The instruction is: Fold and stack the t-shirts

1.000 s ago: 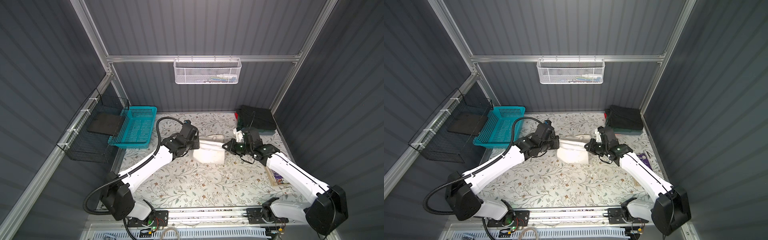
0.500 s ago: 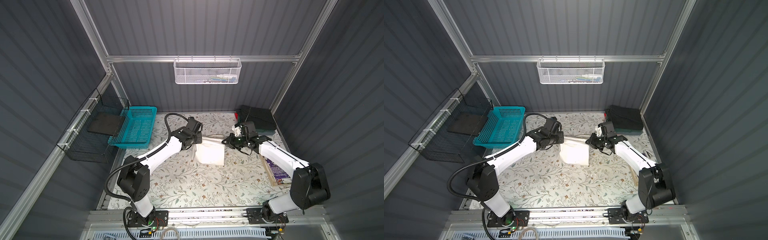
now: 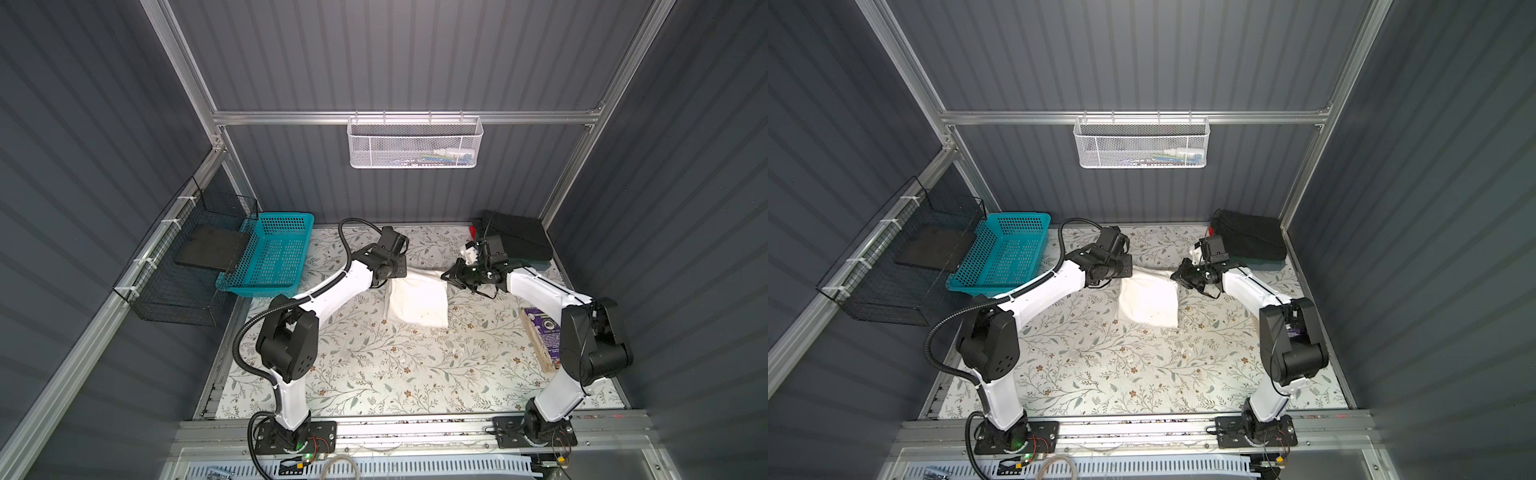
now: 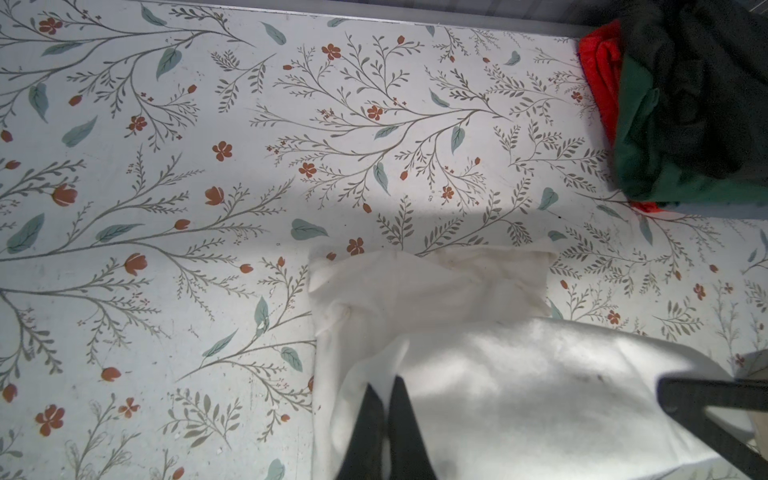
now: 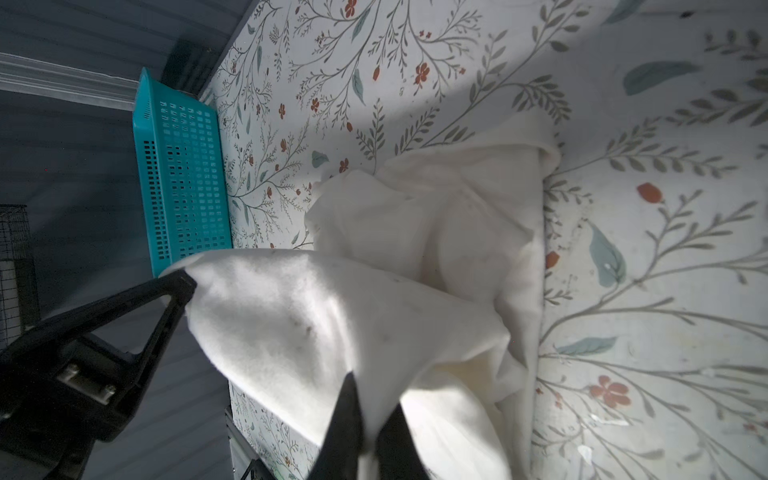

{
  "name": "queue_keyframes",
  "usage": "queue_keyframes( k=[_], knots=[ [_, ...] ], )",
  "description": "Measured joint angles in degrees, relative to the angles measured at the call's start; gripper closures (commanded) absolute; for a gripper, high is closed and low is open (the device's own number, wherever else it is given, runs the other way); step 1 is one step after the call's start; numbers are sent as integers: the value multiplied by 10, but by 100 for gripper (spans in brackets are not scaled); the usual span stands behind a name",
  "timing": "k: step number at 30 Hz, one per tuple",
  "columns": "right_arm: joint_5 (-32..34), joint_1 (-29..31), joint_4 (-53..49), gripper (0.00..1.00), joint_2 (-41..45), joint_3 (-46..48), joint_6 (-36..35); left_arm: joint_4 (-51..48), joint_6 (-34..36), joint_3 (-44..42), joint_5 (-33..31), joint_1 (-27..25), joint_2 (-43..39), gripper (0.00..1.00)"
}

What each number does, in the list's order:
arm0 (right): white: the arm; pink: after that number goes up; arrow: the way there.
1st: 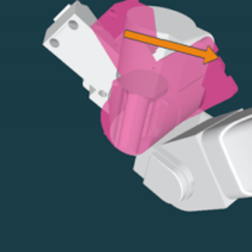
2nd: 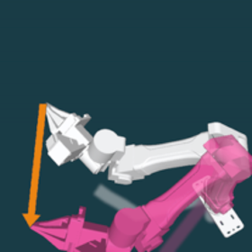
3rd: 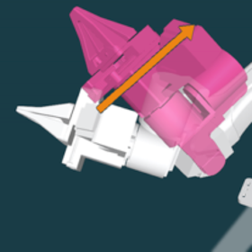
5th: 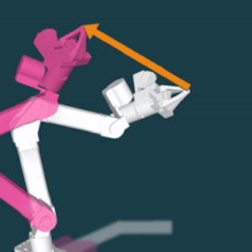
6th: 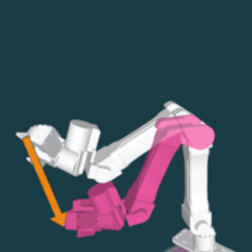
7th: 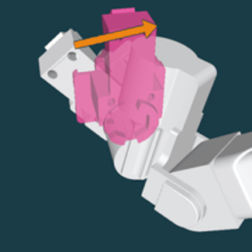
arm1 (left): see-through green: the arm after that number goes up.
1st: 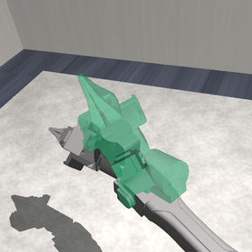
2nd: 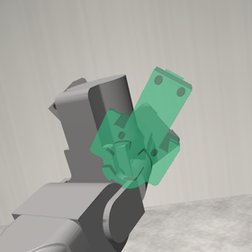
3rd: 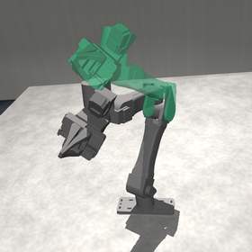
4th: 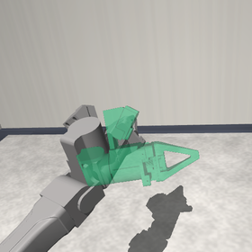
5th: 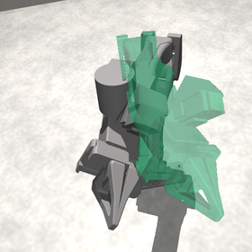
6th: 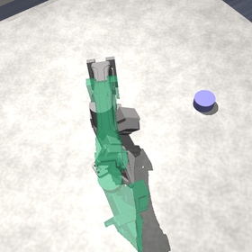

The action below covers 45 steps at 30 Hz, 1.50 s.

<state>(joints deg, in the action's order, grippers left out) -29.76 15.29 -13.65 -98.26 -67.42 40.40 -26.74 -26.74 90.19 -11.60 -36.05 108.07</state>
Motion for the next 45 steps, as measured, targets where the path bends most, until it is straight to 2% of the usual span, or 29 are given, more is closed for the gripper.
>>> queue_keyframes(
  k=[8,9,10,11,12,14,15,16,17,21,25,29,31,33,38,40,42,45],
  knots=[
    [-3,-5,-1,97,-29,-17,-4,-5,22,33,-20,1,51,100],
    [-3,-6,-1,91,-33,-21,-4,-6,24,38,-23,1,58,100],
    [-3,-7,-1,79,-38,-26,-5,-7,25,43,-25,1,64,98],
    [-3,-8,-3,58,-43,-31,-4,-11,28,52,-28,1,73,72],
    [-1,-9,-6,36,-49,-36,-5,-17,34,65,-32,1,84,42],
    [3,-11,-10,23,-54,-42,-11,-31,33,88,-50,1,101,18],
    [5,-12,-12,17,-54,-42,-14,-38,33,97,-63,1,105,3],
    [8,-13,-14,11,-52,-42,-17,-42,33,100,-74,1,106,0],
    [13,-13,-15,8,-50,-42,-21,-45,36,100,-89,1,104,0],
    [40,-13,-27,8,-21,-42,-45,-19,53,45,-121,1,53,0],
    [60,-14,-41,19,8,-42,-64,7,69,-7,-114,1,-16,1],
    [56,-14,-39,35,8,-41,-75,38,70,-24,-68,2,-45,15],
    [47,-14,-33,39,2,-39,-71,53,69,-35,-37,2,-46,19],
    [36,-14,-20,41,-5,-33,-66,64,63,-55,-3,2,-45,24],
    [7,-14,12,47,-31,-24,-52,83,45,-113,58,2,-42,27],
    [-4,-14,28,47,-46,-24,-45,85,38,-131,73,2,-40,28],
    [-14,-14,43,48,-66,-24,-40,86,31,-144,86,2,-40,34],
    [-25,-13,58,49,-102,-29,-31,88,29,-156,101,2,-40,34]
  ],
)
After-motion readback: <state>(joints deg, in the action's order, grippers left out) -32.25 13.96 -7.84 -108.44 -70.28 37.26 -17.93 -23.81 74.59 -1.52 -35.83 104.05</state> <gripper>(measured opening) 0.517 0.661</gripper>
